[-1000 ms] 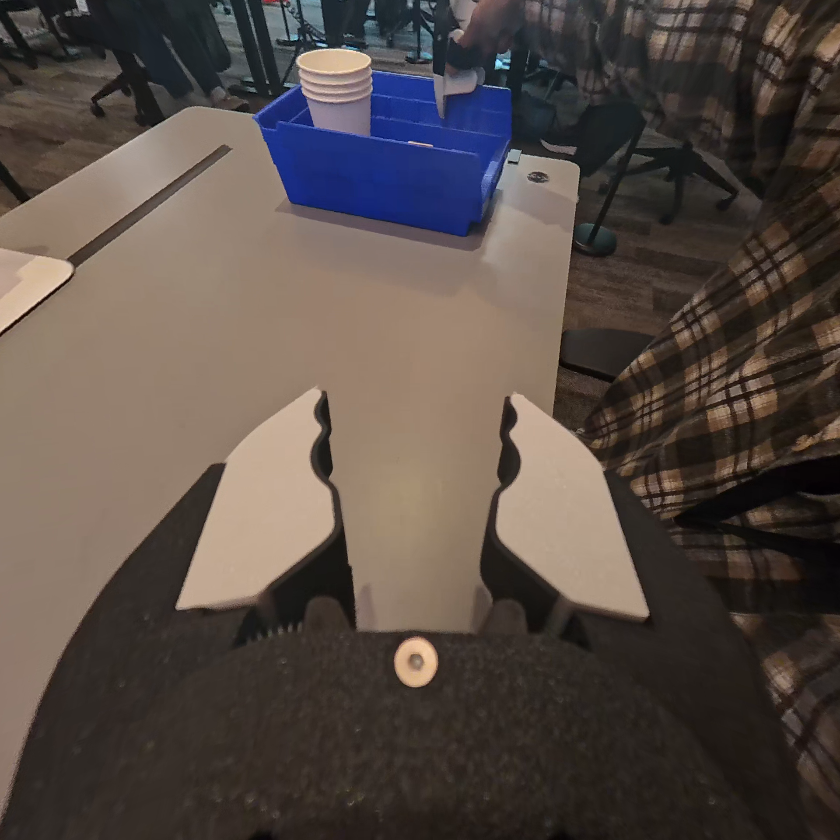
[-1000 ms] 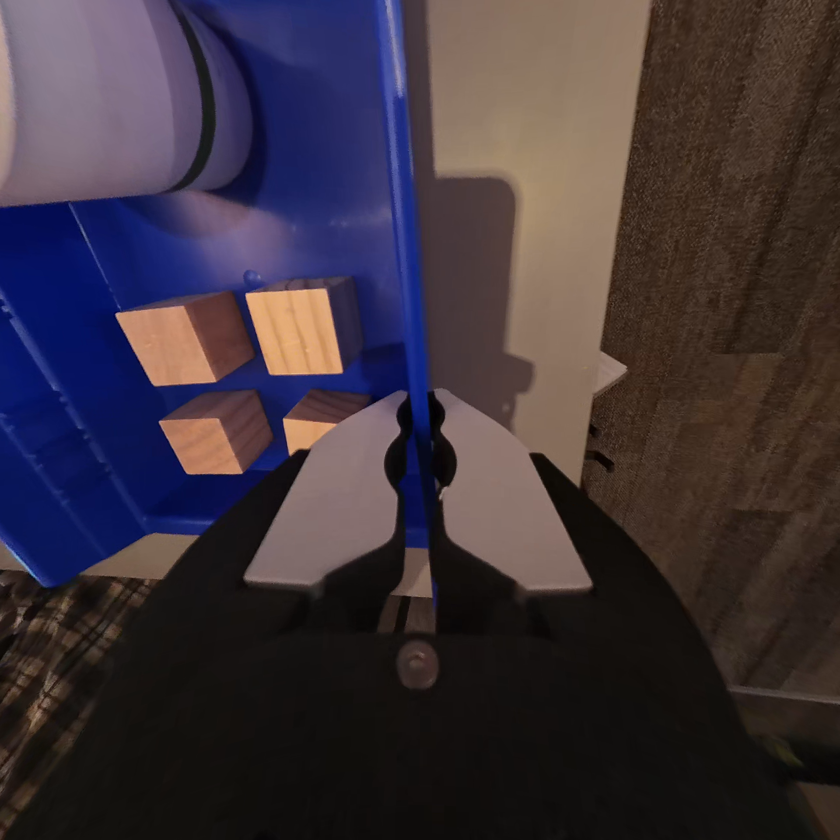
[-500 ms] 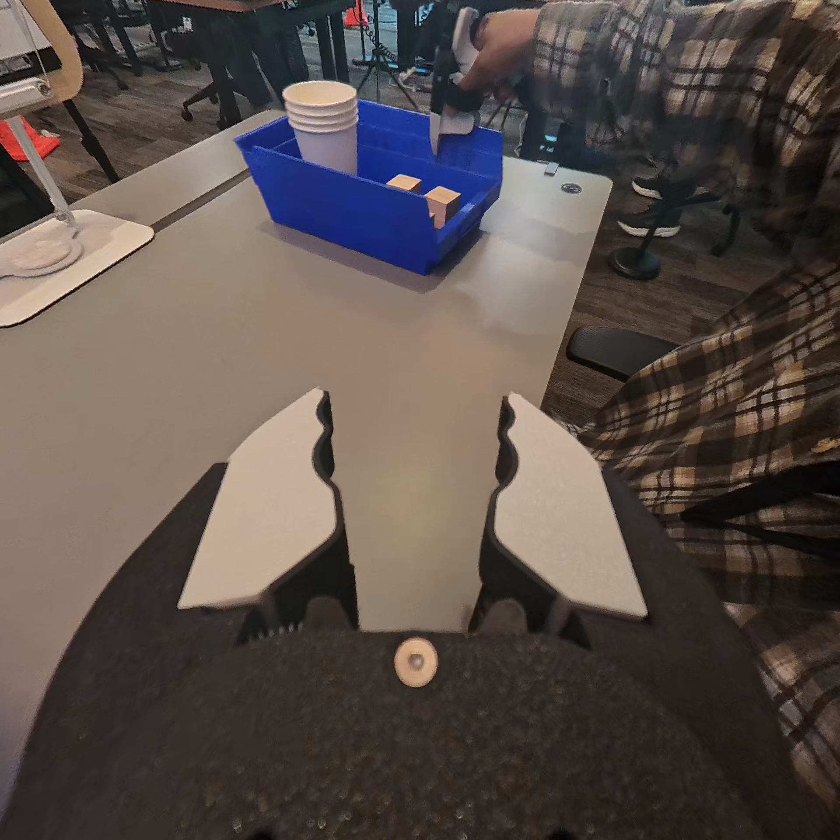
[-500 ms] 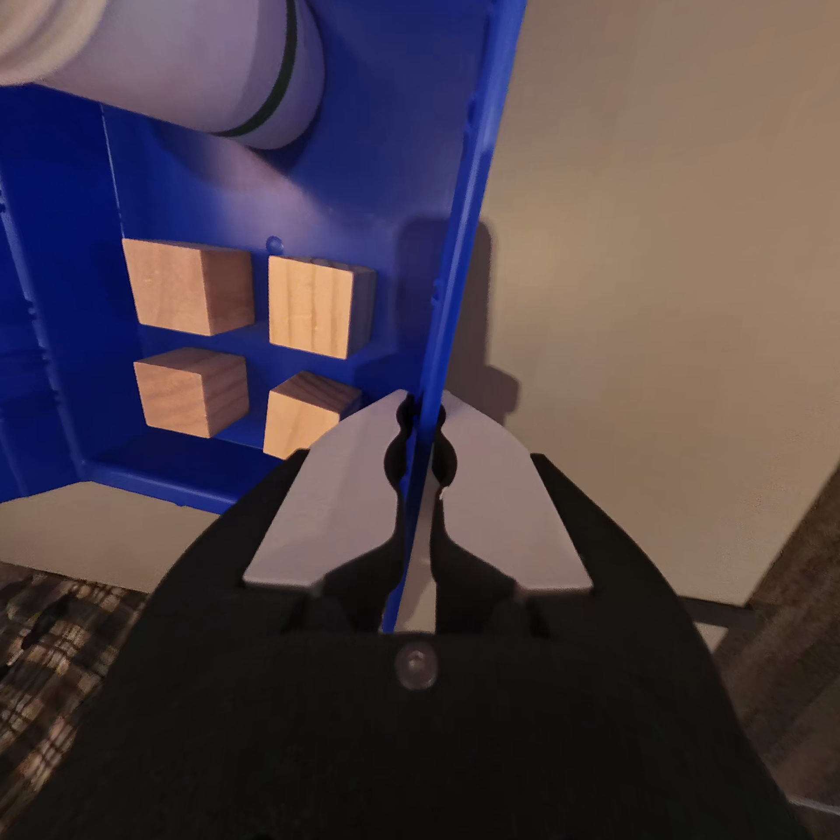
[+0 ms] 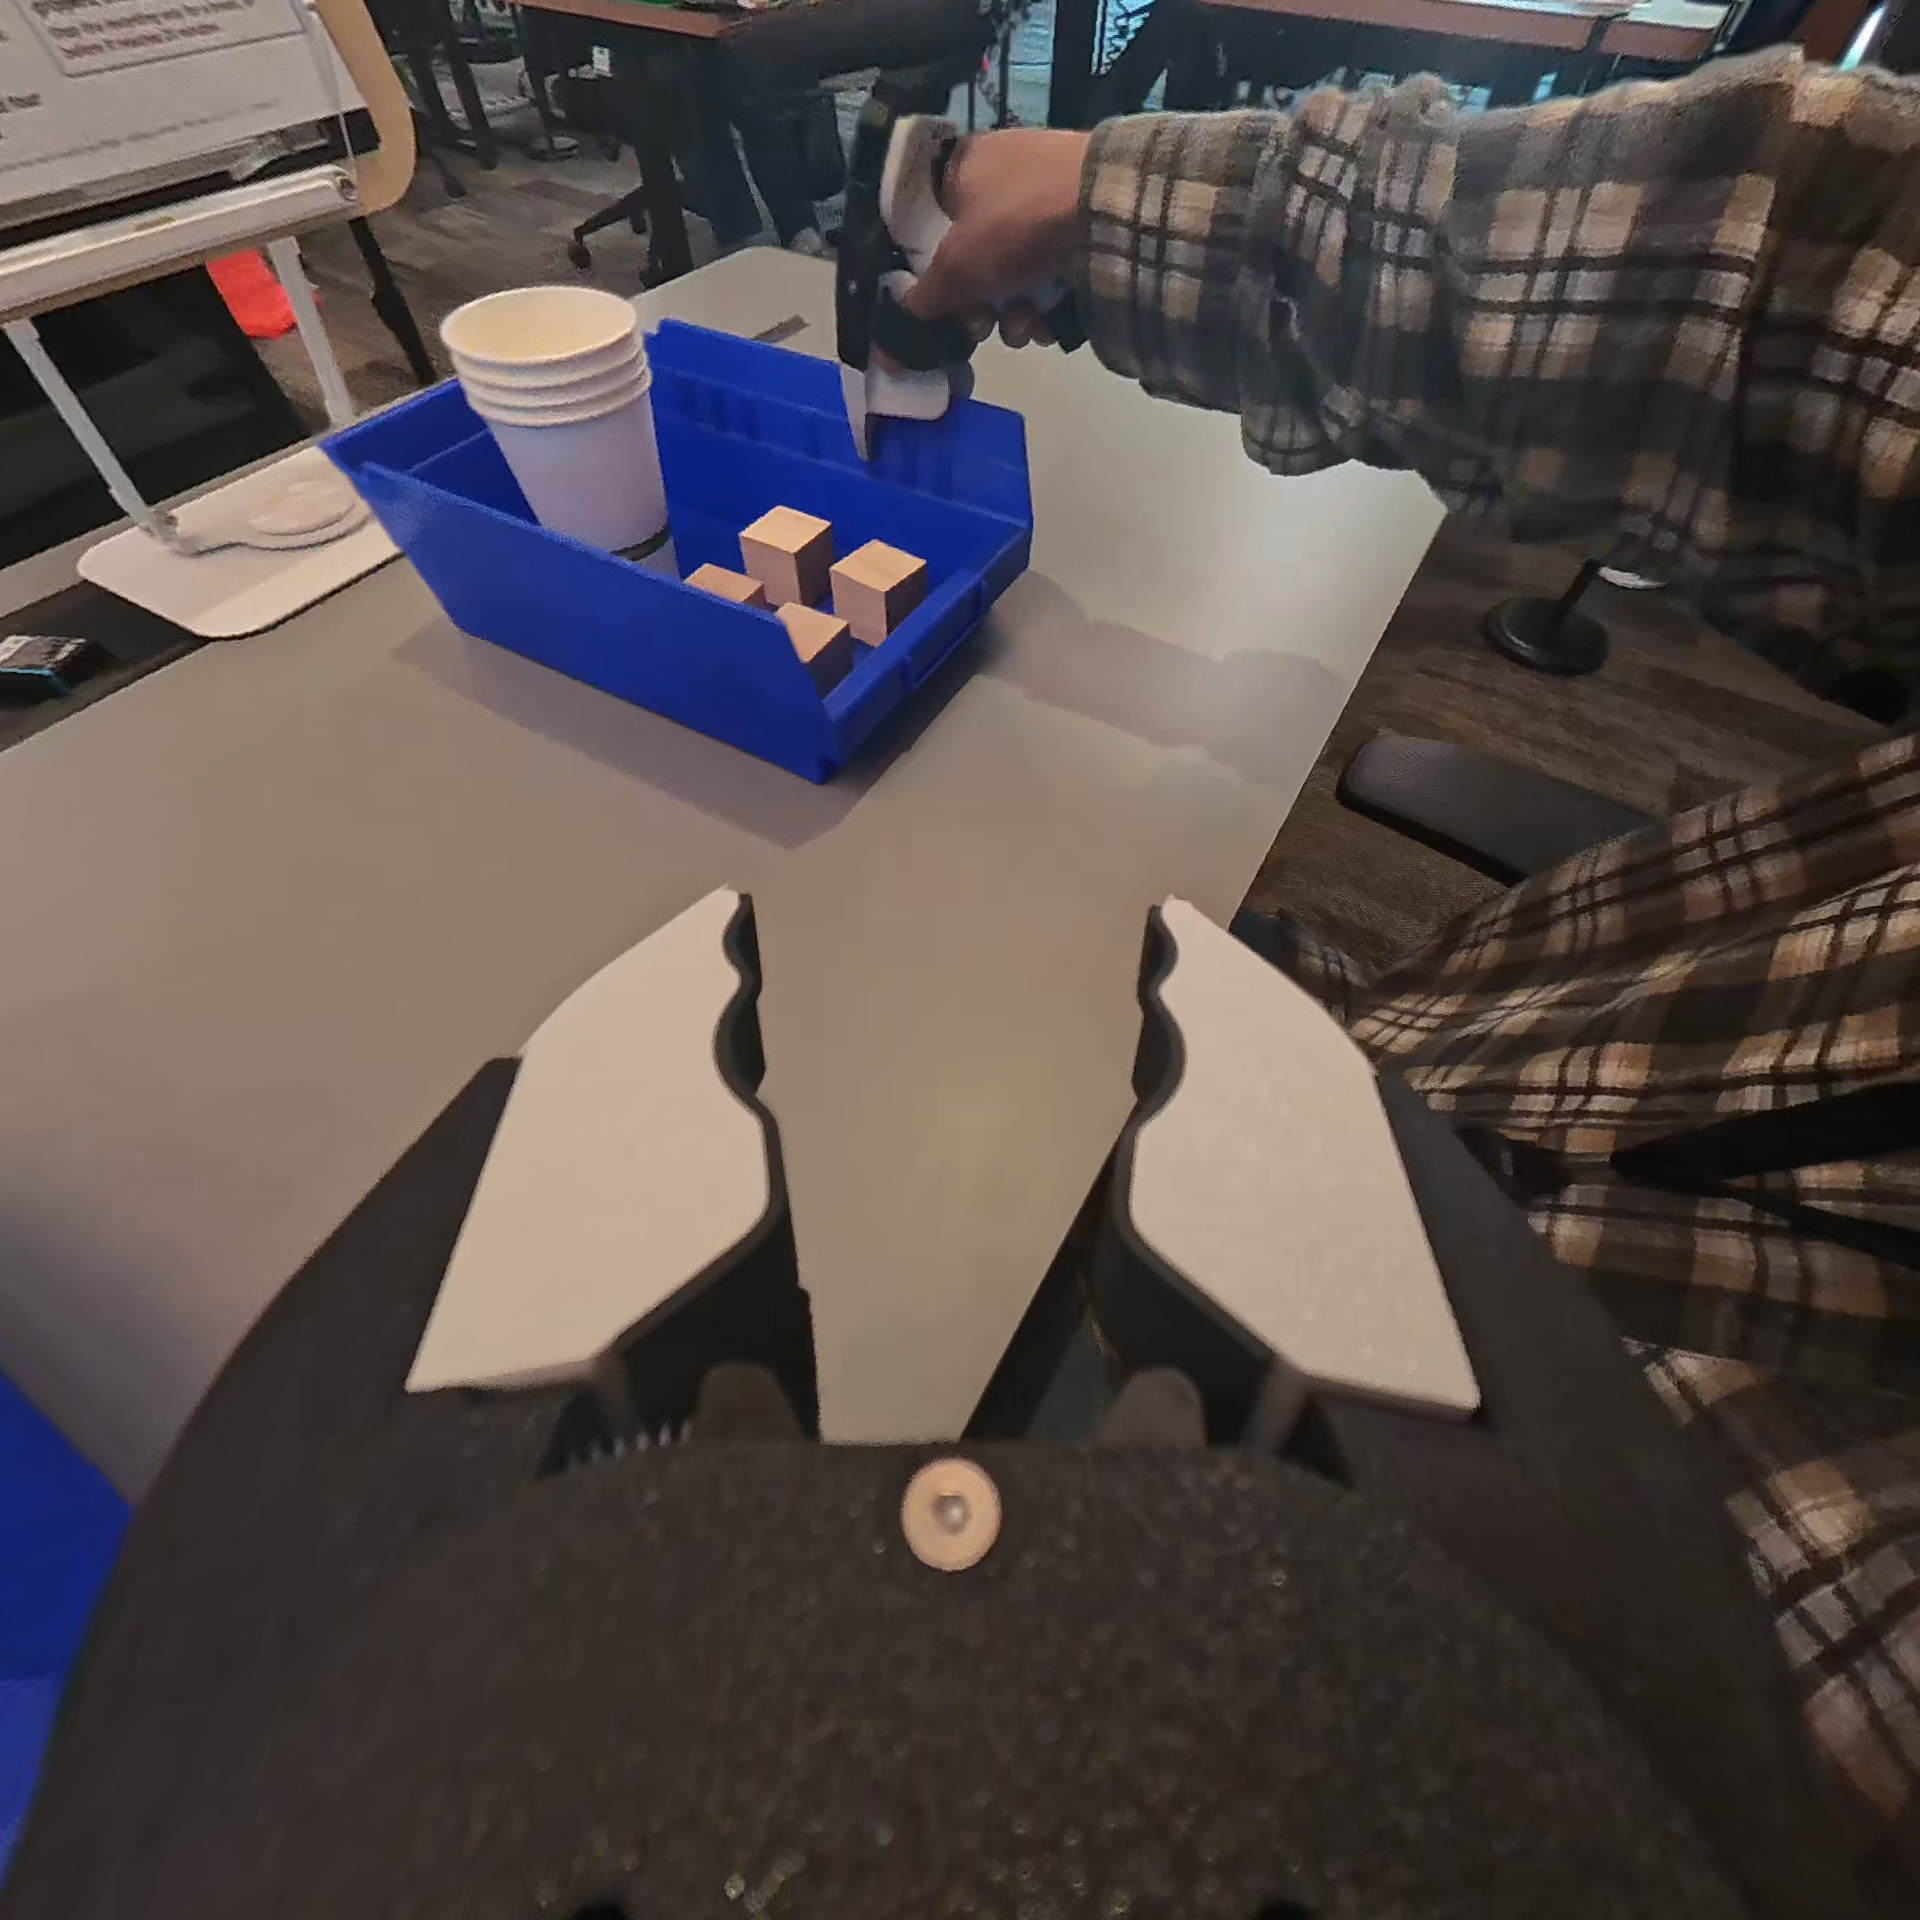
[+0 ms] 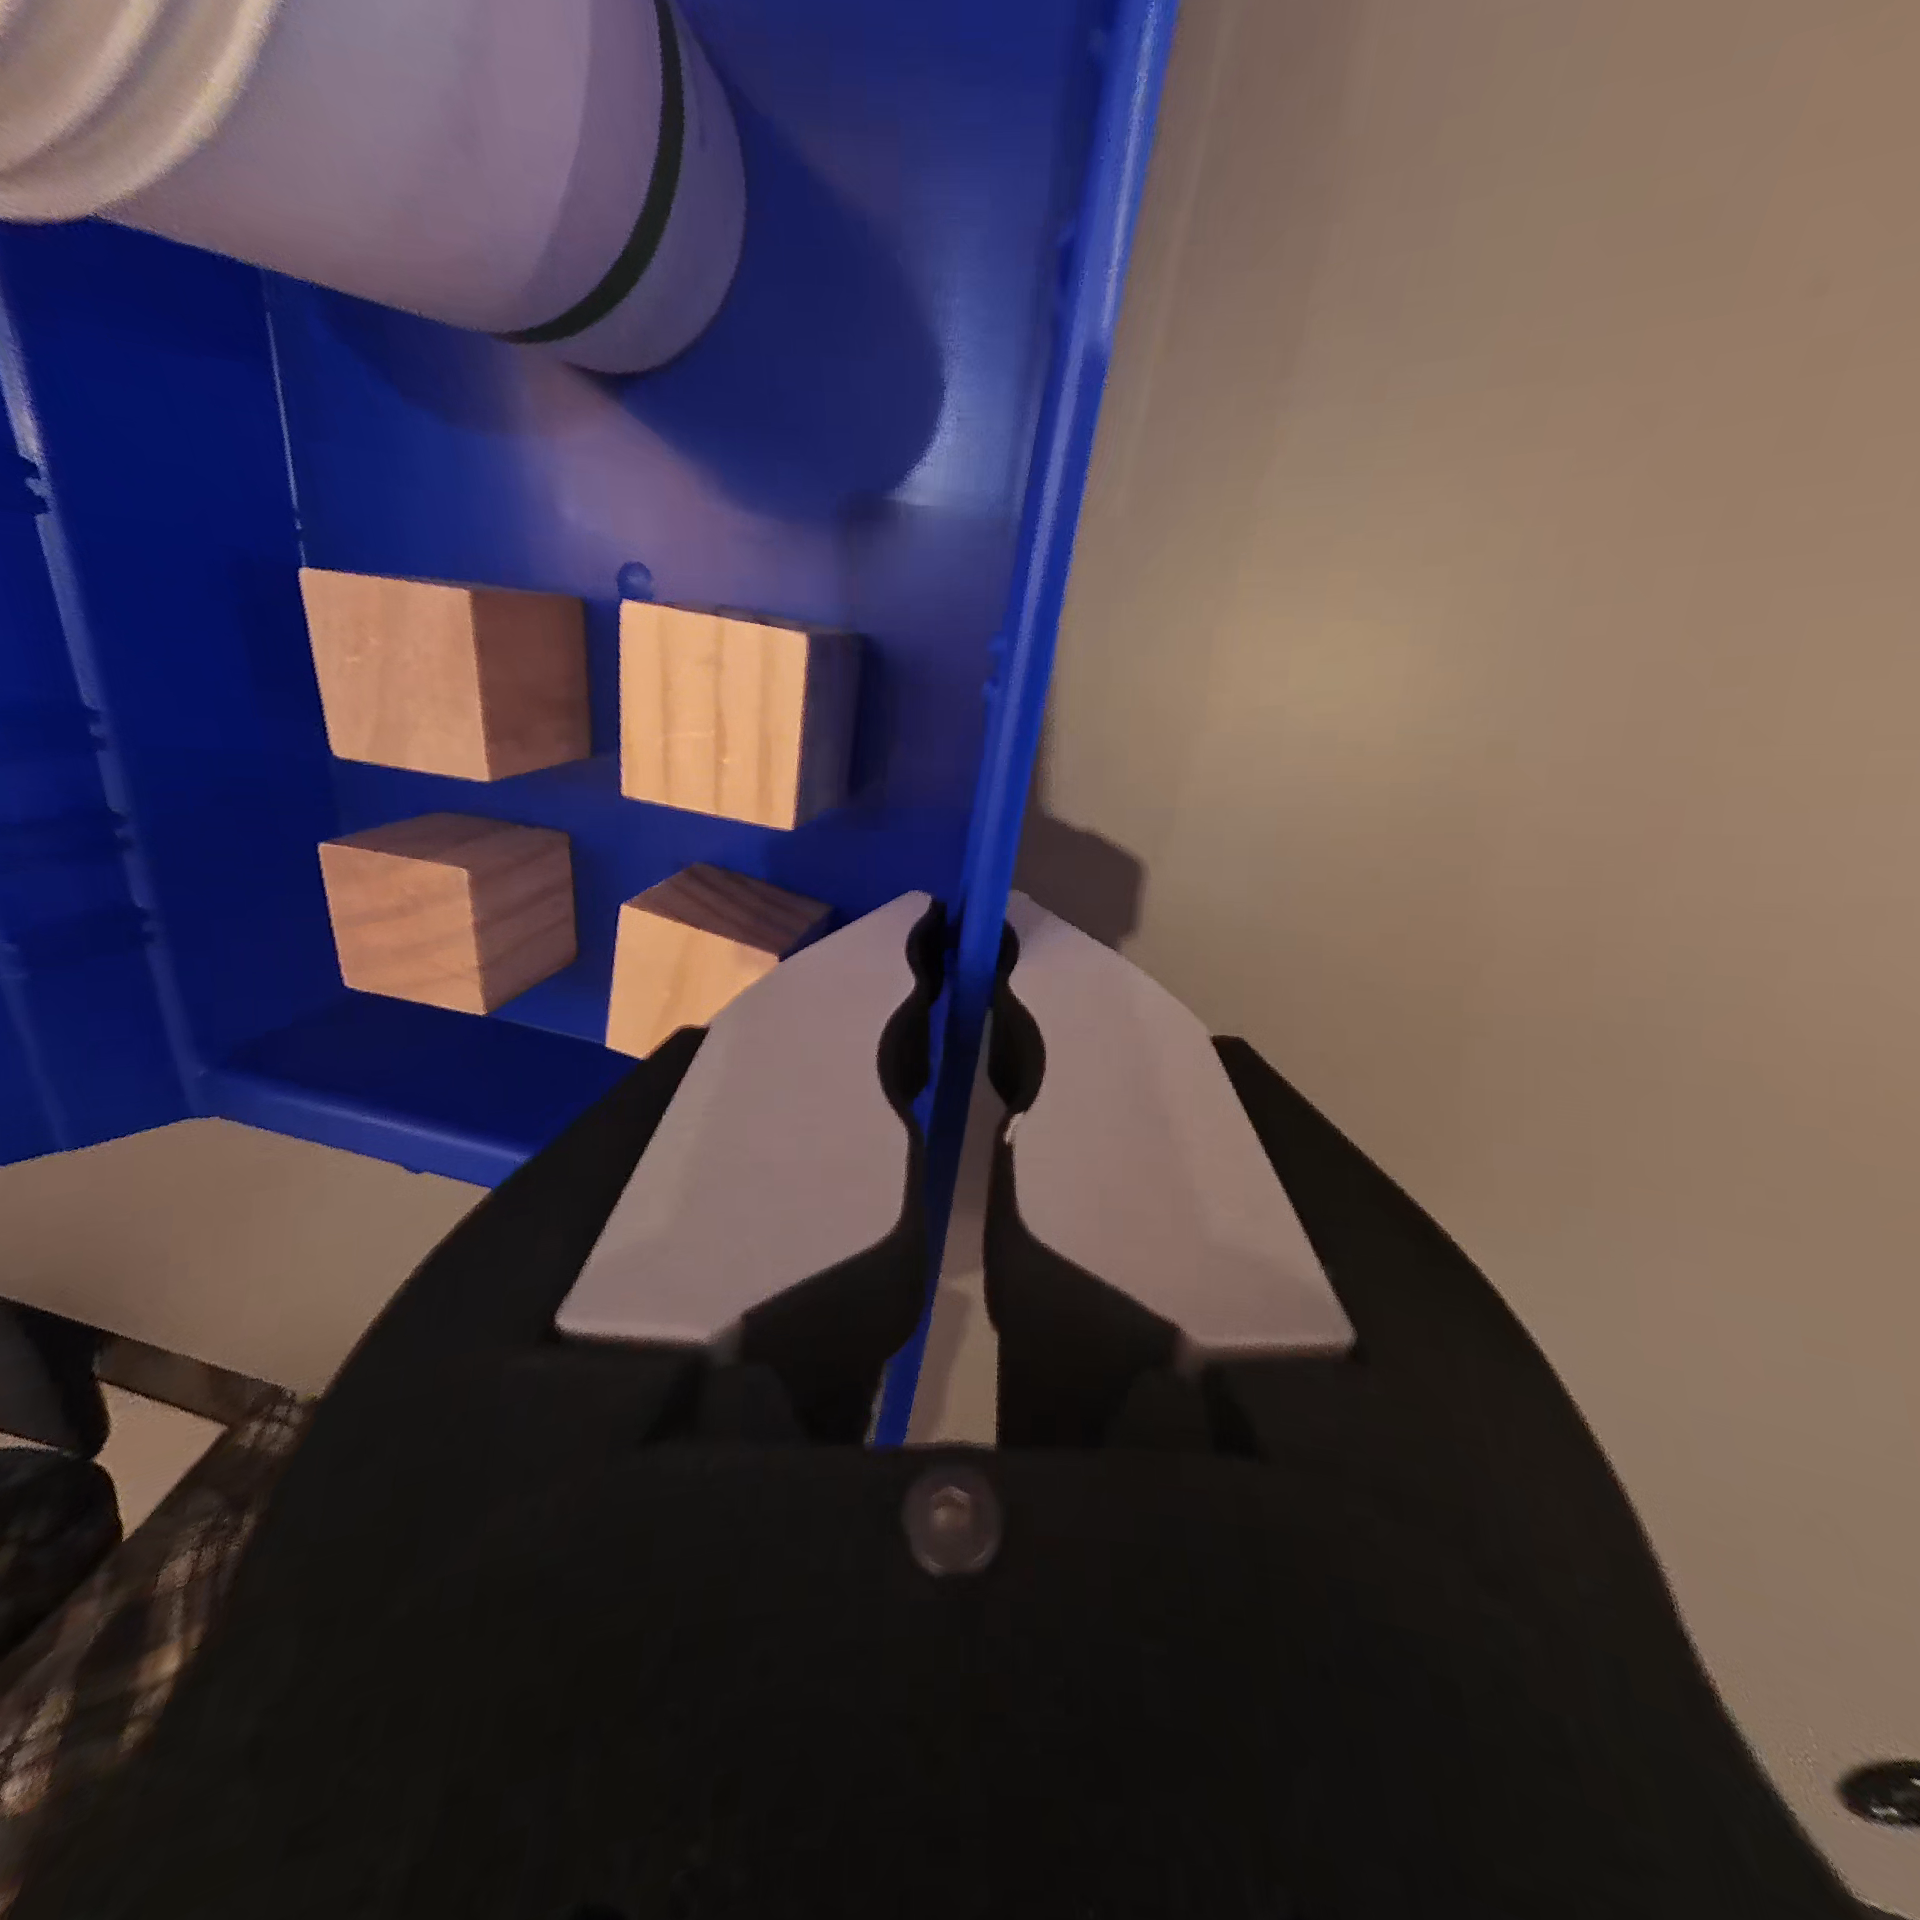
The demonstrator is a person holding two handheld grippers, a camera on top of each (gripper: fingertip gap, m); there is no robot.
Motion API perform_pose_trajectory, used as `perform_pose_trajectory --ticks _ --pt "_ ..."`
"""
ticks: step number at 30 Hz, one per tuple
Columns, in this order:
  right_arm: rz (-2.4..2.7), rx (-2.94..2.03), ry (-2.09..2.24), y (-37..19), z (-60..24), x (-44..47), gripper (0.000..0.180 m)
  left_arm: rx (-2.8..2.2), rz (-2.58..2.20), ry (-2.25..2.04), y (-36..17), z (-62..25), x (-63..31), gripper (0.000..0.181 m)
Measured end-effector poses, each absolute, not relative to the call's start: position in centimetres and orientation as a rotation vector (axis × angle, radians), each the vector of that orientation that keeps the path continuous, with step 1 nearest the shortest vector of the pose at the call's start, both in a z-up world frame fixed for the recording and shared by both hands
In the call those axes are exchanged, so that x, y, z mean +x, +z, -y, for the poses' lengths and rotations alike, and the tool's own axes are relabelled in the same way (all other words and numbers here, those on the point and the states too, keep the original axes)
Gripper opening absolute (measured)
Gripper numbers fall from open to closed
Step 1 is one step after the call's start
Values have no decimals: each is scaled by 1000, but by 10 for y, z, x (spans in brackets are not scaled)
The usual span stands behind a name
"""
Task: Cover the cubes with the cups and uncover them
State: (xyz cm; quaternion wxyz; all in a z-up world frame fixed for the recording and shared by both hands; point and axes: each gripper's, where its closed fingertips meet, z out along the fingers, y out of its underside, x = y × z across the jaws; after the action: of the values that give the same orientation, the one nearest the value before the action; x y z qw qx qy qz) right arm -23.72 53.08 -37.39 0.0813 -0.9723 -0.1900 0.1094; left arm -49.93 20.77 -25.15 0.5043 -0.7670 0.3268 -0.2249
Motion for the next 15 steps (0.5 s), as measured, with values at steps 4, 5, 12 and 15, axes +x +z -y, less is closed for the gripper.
perform_pose_trajectory --ticks 4,5,12,15 --pt "578 -2908 341 -374 -529 -286 5 -1854 -763 -536 -252 -199 -509 69" --pt "580 -2904 345 -374 -529 -297 5 -1854 -757 -535 -252 -196 -512 69" --pt "577 -2890 392 -373 -532 -368 6 -1905 -686 -487 -260 -189 -543 70" --pt "541 -2880 436 -373 -533 -397 6 -1943 -618 -416 -254 -193 -574 71"
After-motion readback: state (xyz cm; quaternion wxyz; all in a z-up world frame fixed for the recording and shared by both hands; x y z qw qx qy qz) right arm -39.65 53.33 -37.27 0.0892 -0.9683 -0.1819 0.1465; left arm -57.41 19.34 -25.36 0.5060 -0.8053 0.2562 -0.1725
